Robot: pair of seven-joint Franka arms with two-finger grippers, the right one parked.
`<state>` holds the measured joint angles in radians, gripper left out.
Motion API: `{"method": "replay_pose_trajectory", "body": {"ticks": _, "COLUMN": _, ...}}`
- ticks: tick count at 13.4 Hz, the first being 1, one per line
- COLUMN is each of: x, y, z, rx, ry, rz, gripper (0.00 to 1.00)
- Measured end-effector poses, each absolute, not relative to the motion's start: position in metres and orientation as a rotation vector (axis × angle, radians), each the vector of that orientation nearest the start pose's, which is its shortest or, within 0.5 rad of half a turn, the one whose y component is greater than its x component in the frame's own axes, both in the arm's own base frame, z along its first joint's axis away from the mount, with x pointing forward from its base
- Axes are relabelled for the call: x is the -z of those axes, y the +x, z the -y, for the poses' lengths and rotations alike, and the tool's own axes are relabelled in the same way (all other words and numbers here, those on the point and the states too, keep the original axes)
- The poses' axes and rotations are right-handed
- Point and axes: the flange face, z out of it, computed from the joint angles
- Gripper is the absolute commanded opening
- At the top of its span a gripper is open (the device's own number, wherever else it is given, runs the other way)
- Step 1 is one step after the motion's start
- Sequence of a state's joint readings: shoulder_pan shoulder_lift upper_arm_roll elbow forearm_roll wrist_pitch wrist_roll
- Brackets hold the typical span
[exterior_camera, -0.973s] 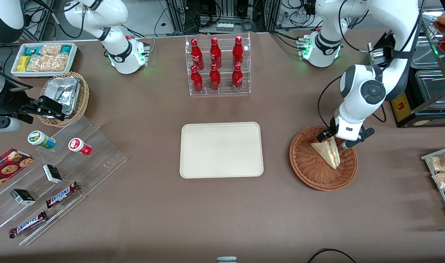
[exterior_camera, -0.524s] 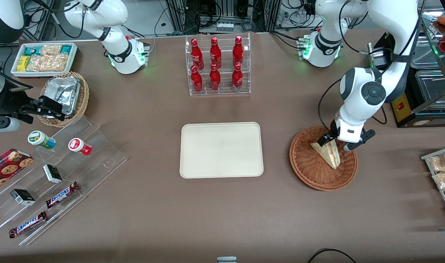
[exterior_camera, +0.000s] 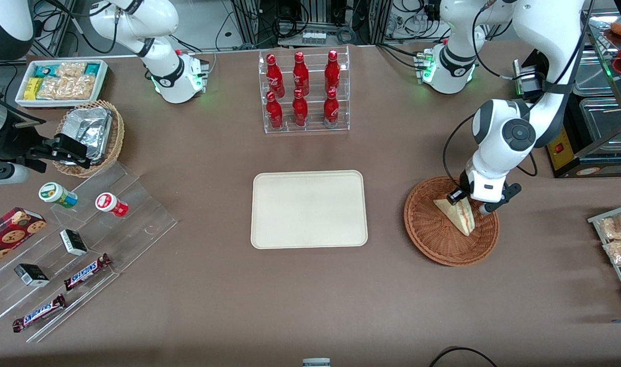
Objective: Place sandwich from basket to tray
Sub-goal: 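Lower the left gripper and close it on the wrapped sandwich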
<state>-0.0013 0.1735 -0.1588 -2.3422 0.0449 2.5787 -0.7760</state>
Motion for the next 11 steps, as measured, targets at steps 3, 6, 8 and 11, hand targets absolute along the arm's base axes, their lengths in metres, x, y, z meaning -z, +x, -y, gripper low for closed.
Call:
{"method": "replay_pose_trajectory", "body": {"ticks": 3, "x": -0.27, "y": 0.518, "z": 0.085, "rx": 0.102, "ry": -3.041, "rz": 0.91, "gripper": 0.0}}
{"method": "replay_pose_trajectory", "body": {"ticks": 6, "x": -0.283, "y": 0.527, "z": 0.085, "rx": 0.075, "ry": -3.029, "rz": 0.908, "gripper": 0.0}}
{"method": "replay_pose_trajectory", "body": {"ticks": 8, "x": -0.312, "y": 0.541, "z": 0.086, "rx": -0.003, "ry": -2.998, "rz": 0.902, "gripper": 0.0}}
{"method": "replay_pose_trajectory", "body": {"ticks": 11, "x": -0.382, "y": 0.564, "z": 0.087, "rx": -0.096, "ry": -2.955, "rz": 0.895, "gripper": 0.0}}
